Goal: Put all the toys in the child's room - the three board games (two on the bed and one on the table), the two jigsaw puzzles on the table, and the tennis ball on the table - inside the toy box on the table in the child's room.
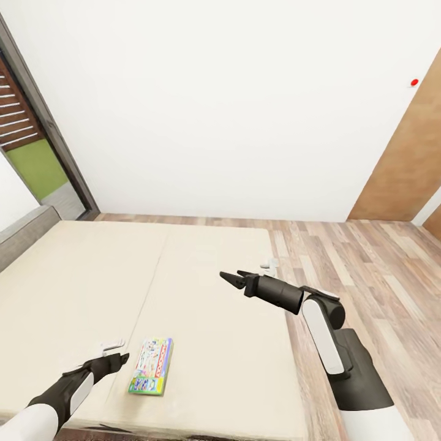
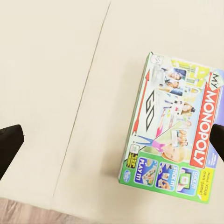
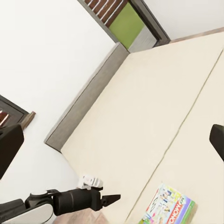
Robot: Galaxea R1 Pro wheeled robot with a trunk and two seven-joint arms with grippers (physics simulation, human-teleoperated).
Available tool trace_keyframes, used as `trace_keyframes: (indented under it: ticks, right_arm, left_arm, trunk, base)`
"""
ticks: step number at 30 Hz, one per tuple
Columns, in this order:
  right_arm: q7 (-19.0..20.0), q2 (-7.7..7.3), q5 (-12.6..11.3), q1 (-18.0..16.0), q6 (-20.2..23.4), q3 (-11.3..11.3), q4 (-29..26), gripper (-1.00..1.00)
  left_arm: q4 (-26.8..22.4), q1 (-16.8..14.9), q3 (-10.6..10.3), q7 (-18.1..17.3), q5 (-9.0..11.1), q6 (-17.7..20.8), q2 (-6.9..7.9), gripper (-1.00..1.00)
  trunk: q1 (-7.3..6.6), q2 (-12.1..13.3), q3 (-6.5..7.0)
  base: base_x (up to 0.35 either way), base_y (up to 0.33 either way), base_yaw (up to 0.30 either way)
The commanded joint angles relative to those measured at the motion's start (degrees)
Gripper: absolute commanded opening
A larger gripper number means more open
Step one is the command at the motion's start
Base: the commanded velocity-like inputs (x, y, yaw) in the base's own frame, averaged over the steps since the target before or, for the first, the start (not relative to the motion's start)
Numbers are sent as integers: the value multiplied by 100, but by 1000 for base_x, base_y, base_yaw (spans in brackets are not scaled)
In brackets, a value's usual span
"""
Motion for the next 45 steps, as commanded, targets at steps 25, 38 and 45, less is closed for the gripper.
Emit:
trace_keyframes:
  ticks: [25, 38, 45]
  right_arm:
    - [568, -41, -9, 90, -139, -49, 43, 100]
    - [621, -49, -26, 110, -201, -131, 76, 100]
    - [629, -46, -27, 111, -200, -143, 77, 100]
  left_arm:
    - [-7, -2, 19, -51, 43, -218, 0, 100]
    - [-13, -2, 11, -81, 43, -246, 8, 100]
    - [-13, -2, 17, -82, 43, -239, 22, 100]
  trunk:
    - [3, -11, -206]
    - [3, -11, -210]
    - [3, -11, -210]
  base:
    - [0, 0, 0]
    - [0, 0, 0]
    - [-26, 87, -27]
